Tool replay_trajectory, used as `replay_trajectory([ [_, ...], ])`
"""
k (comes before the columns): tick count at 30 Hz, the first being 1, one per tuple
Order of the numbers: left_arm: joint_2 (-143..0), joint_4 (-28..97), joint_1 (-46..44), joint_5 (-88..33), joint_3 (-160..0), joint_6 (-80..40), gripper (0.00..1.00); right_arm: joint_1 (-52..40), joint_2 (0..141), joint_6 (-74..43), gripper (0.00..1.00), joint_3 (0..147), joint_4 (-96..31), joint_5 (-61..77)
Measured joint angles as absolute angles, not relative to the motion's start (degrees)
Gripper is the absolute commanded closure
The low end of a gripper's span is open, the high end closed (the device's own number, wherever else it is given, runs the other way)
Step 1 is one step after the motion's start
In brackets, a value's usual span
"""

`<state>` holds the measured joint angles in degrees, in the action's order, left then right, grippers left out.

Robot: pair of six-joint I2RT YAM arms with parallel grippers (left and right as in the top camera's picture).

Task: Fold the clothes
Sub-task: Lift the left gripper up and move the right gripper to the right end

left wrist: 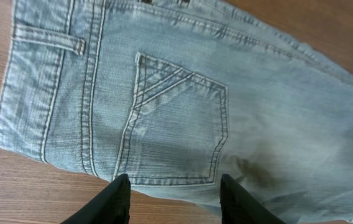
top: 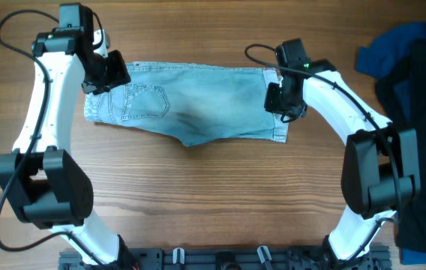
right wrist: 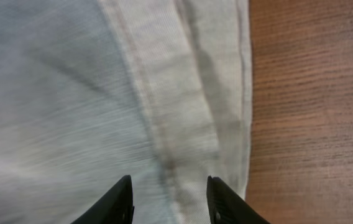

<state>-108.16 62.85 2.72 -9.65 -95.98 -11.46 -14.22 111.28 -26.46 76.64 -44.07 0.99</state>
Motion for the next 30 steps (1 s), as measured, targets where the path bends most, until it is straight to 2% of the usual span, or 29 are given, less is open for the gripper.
replay_trajectory([
  [5, -109.0, 62.8, 2.7, -9.6, -96.0, -11.5, 0.54, -12.8, 111.5, -25.2, 0.60, 73.6, -38.1, -1.0],
  [8, -109.0, 62.9, 2.7, -9.6, -96.0, -11.5, 0.55, -11.6, 111.5, -24.9, 0.62, 73.6, -37.4, -1.7],
  [16, -109.0, 63.4, 2.7, -9.6, -96.0, -11.5, 0.55, -11.4, 111.5, -24.1, 0.94, 70.4, -35.4, 1.8],
  [21, -109.0, 63.4, 2.7, -9.6, -96.0, -11.9, 0.55, -11.4, 111.5, -24.1, 0.96, 70.4, -36.2, 2.6],
  [30, -109.0, 63.4, 2.7, -9.6, -96.0, -12.3, 0.55, -11.4, 107.2, -24.1, 0.96, 70.2, -45.2, 4.1],
])
